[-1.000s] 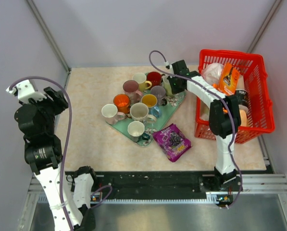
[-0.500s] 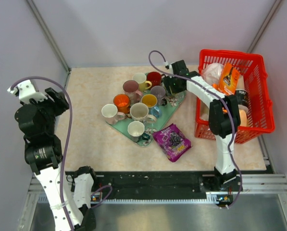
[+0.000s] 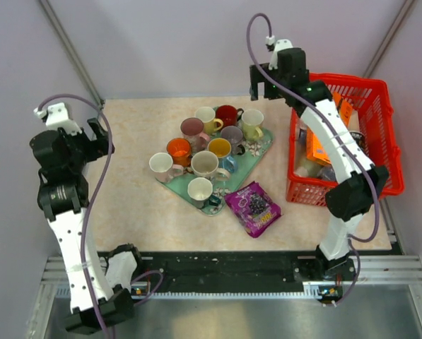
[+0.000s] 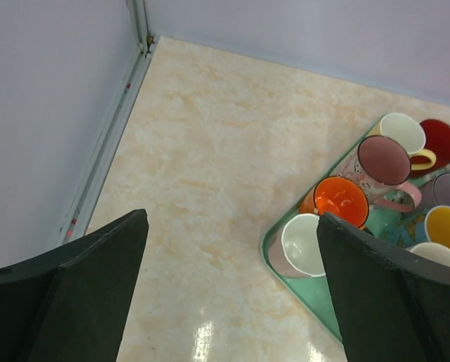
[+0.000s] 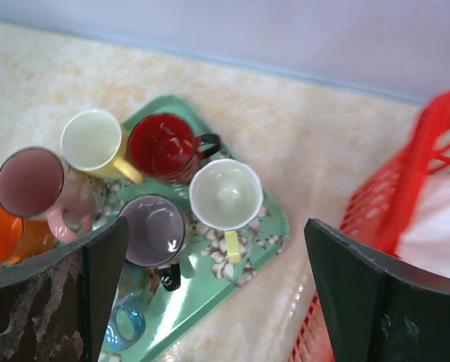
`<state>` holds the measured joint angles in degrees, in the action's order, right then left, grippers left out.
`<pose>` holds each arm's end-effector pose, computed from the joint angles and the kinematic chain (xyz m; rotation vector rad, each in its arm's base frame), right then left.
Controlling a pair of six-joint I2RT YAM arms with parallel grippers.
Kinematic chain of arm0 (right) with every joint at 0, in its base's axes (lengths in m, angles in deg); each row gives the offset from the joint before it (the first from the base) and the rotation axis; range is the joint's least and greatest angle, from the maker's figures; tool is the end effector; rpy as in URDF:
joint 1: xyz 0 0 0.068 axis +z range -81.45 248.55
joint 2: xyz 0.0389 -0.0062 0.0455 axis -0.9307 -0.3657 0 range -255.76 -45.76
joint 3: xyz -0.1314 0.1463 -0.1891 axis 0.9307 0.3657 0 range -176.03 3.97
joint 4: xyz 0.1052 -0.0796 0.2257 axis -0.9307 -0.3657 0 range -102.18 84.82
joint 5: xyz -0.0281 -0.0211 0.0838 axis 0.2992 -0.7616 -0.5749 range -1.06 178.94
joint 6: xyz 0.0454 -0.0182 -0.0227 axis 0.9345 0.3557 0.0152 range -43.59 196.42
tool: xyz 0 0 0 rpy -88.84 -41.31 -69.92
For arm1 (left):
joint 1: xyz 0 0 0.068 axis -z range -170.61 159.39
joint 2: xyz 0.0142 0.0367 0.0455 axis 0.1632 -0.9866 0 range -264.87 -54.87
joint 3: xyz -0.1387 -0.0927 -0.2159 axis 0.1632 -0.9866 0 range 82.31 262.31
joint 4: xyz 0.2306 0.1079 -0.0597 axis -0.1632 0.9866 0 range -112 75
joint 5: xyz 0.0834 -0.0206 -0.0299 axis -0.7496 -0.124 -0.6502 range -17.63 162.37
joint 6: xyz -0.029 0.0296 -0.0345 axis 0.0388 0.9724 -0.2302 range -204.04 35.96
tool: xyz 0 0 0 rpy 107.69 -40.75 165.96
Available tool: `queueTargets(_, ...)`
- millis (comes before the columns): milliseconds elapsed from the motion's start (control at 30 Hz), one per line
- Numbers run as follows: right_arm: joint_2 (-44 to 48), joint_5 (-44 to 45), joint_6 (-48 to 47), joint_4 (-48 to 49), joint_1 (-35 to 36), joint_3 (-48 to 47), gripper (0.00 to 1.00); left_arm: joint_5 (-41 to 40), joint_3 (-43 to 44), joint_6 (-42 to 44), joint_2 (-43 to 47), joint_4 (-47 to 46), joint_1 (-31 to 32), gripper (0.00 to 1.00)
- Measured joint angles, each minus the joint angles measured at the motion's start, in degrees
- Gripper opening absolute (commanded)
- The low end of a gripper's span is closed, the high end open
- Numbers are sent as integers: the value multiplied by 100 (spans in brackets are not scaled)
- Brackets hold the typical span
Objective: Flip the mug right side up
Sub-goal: Reset both arms
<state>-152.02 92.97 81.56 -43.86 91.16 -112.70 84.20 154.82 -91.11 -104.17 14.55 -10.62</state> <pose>0.3891 0.1594 0.4184 -0.2712 2.0526 0.2259 0.1485 0.0463 0.4403 -0.2768 1.7774 -0.0249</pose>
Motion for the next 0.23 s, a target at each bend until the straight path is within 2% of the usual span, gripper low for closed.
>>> queueTargets(233, 490, 953, 151, -122, -2, -2, 99, 278, 210, 407, -929, 216, 0, 99)
